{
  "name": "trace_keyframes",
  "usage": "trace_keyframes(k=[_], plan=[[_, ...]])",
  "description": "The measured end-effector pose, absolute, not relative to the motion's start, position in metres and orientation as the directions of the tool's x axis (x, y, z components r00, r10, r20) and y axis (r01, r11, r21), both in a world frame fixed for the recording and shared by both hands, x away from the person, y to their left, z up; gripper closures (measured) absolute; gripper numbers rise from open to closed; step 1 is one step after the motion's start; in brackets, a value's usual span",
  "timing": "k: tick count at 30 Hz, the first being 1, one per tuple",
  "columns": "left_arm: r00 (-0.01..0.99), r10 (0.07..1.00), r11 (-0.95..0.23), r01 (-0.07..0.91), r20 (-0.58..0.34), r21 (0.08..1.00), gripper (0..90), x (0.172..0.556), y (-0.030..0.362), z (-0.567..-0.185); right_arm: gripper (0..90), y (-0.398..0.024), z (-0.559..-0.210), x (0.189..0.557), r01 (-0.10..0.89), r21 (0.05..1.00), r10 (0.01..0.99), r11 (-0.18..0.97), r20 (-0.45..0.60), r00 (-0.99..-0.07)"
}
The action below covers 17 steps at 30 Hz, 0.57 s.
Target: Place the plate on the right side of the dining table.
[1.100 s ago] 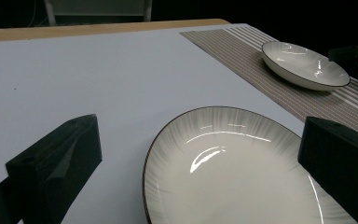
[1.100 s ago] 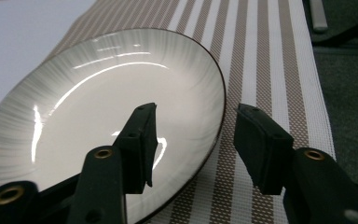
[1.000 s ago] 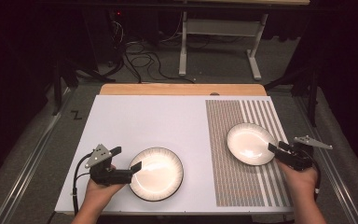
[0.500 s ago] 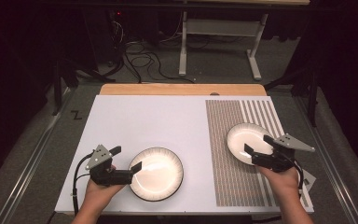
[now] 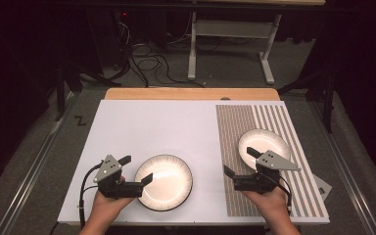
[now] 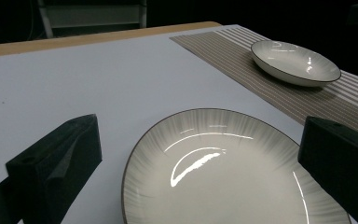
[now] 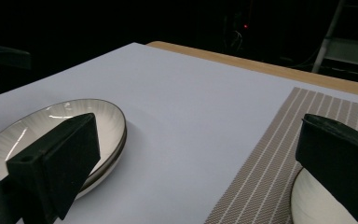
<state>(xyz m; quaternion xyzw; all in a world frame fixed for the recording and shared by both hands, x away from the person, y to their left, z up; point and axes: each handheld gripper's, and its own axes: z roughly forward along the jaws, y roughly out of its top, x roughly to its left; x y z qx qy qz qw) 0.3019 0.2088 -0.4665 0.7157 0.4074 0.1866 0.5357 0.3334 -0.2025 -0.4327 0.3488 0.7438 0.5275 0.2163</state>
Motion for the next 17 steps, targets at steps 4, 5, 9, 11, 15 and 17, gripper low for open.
trace_keyframes(k=[4,5,9,11,15,17], plan=[[0.610,0.777,-0.101,0.367,-0.157,0.925,0.3,0.300,0.202,-0.466,0.1,-0.205,-0.437,0.329,0.290,0.936,0.738,0.200,0.052,-0.673],[0.608,0.778,-0.096,0.365,-0.158,0.926,0.3,0.301,0.201,-0.465,0.1,-0.207,-0.437,0.329,0.288,0.937,0.736,0.195,0.054,-0.675],[0.600,0.785,-0.081,0.348,-0.155,0.934,0.3,0.301,0.200,-0.462,0.1,-0.214,-0.438,0.329,0.290,0.940,0.743,0.178,0.066,-0.666],[0.603,0.783,-0.082,0.342,-0.152,0.936,0.3,0.303,0.199,-0.462,0.1,-0.215,-0.439,0.329,0.289,0.941,0.742,0.176,0.067,-0.668],[0.599,0.785,-0.087,0.356,-0.155,0.931,0.3,0.306,0.200,-0.464,0.1,-0.214,-0.441,0.332,0.297,0.938,0.742,0.177,0.070,-0.666],[0.597,0.786,-0.081,0.359,-0.162,0.930,0.3,0.307,0.201,-0.465,0.1,-0.213,-0.443,0.333,0.295,0.939,0.741,0.180,0.068,-0.668]])
